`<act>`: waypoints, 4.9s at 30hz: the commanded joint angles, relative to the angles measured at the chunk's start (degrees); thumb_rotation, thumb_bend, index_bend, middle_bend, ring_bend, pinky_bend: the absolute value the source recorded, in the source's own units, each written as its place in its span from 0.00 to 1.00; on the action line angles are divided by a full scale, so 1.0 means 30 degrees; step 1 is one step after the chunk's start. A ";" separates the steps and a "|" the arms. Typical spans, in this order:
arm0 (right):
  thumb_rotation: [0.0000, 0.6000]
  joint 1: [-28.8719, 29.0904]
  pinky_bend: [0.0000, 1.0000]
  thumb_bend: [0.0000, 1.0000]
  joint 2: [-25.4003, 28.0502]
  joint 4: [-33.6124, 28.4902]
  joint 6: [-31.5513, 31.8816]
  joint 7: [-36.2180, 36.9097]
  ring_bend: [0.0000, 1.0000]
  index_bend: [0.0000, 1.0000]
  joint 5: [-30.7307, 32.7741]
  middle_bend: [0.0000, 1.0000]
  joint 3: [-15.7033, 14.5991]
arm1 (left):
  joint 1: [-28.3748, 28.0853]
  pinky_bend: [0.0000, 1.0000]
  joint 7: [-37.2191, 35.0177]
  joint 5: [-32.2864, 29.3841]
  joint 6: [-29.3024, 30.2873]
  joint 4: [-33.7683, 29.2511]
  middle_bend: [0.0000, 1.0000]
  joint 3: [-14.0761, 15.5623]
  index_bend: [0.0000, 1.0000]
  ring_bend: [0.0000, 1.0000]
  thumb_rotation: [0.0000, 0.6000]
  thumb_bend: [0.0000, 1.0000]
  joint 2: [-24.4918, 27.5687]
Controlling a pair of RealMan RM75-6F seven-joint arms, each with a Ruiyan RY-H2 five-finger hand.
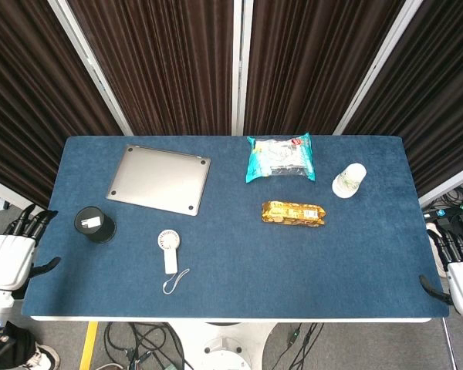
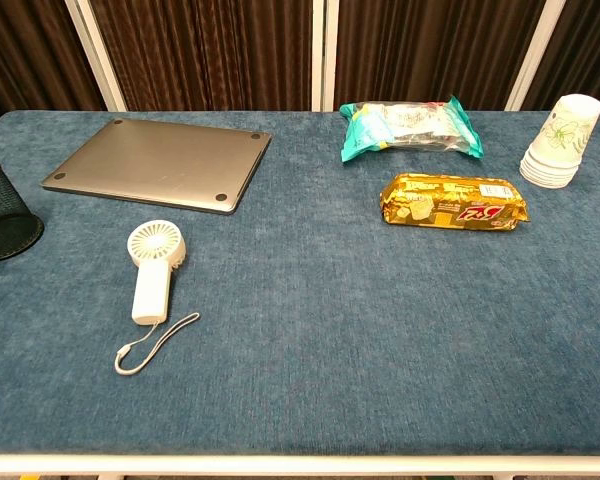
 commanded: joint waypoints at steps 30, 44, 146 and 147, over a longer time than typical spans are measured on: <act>1.00 -0.0089 0.00 0.20 0.0095 0.0384 0.0047 0.0597 0.00 0.00 0.0081 0.00 0.0019 | -0.0479 0.35 0.0587 0.1260 -0.0385 -0.1335 0.21 0.0219 0.14 0.16 1.00 0.49 0.0179; 1.00 -0.0021 0.00 0.20 0.0109 0.0330 -0.0074 0.0638 0.00 0.00 0.0144 0.00 0.0061 | -0.2011 0.82 0.1145 0.3647 -0.3100 -0.3129 0.84 0.1659 0.14 0.82 1.00 0.59 0.0148; 1.00 -0.0018 0.00 0.20 0.0112 0.1088 -0.0535 0.1375 0.00 0.00 0.0616 0.00 0.0159 | -0.6380 0.82 0.6130 -0.1061 -0.8924 -0.1438 0.84 0.1627 0.34 0.82 1.00 0.59 -0.4923; 1.00 -0.0012 0.00 0.20 0.0120 0.1075 -0.0540 0.1368 0.00 0.00 0.0619 0.00 0.0165 | -0.6329 0.82 0.5937 -0.0776 -0.8544 -0.1635 0.84 0.1580 0.34 0.82 1.00 0.59 -0.4724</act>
